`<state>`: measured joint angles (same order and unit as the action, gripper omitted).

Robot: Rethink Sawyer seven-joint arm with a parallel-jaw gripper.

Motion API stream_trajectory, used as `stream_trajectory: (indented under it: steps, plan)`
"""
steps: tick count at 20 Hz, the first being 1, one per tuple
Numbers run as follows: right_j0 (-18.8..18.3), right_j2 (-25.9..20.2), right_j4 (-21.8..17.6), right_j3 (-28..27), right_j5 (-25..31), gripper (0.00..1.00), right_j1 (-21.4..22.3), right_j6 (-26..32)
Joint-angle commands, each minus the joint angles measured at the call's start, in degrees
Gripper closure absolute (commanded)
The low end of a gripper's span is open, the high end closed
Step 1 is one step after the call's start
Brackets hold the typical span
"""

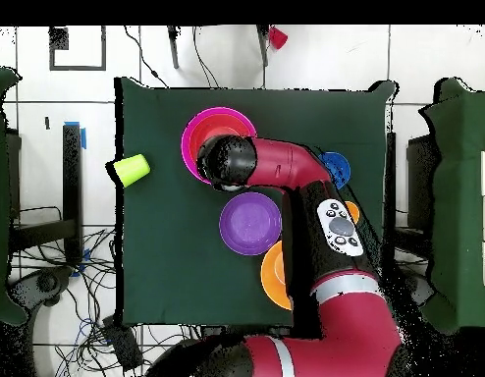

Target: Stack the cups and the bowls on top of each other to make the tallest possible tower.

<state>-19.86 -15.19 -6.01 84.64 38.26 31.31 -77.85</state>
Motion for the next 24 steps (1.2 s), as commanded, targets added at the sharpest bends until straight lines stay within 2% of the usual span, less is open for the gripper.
stream_trajectory:
  steps: [1,7,18,24]
  plan:
    - [2.03,0.3,-3.14,0.04,-1.25,0.0,-1.73,-5.23]
    - [3.27,1.33,-3.09,-0.06,-2.7,0.0,-1.88,-6.68]
    - [2.95,1.34,-2.15,4.3,-6.5,0.0,-0.34,-7.59]
    - [2.79,0.5,-1.06,1.98,-4.07,0.0,-1.54,-6.62]
